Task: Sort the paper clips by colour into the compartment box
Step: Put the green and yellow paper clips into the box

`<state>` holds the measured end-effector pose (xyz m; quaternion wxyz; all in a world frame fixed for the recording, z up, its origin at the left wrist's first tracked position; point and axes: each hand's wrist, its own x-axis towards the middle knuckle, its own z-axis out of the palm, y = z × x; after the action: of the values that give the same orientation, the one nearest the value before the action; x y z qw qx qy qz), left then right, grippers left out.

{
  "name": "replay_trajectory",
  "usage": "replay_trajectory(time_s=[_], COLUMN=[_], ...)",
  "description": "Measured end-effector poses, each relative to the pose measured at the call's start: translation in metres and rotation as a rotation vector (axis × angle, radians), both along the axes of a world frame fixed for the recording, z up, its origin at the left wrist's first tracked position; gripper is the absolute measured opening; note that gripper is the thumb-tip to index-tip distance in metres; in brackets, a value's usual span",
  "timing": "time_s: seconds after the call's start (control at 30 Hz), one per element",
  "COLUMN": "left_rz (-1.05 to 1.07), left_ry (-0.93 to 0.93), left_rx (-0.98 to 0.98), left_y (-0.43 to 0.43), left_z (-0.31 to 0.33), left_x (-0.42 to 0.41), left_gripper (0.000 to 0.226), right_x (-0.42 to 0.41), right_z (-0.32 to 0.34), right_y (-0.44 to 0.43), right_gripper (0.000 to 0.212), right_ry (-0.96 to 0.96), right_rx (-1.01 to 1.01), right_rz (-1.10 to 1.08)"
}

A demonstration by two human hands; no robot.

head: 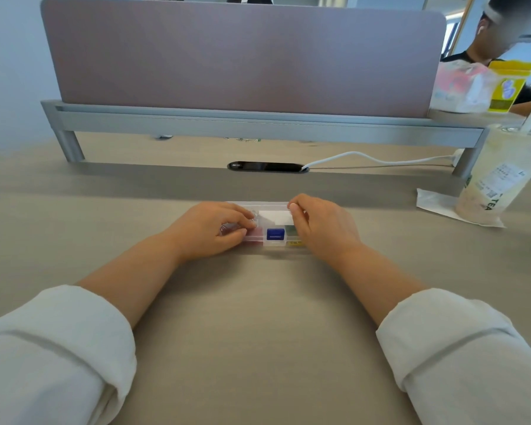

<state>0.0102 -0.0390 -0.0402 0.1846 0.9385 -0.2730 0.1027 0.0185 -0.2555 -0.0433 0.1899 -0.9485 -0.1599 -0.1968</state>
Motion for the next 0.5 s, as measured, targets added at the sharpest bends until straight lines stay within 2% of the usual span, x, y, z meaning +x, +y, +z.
replay_trajectory(time_s=[0.17, 0.27, 0.5], left_rz=[0.020, 0.034, -0.002], left_ry=[0.021, 0.039, 0.025], left_rx=[0.103, 0.102, 0.153], left_y=[-0.0042, -0.0049, -0.0067], left_z=[0.0003, -0.0002, 0.0014], left_x=[0.0031, 0.0044, 0.0051], left_gripper=[0.041, 0.042, 0.045], right_x=[0.0035, 0.0039, 0.0002], right_z=[-0.0013, -0.0004, 0.0071], right_y=[-0.0004, -0.0021, -0.0050], right_gripper=[0.027, 0.026, 0.041], right_ry=[0.049, 0.090, 0.198], right_rx=[-0.034, -0.045, -0.050], right_rz=[-0.012, 0.011, 0.061])
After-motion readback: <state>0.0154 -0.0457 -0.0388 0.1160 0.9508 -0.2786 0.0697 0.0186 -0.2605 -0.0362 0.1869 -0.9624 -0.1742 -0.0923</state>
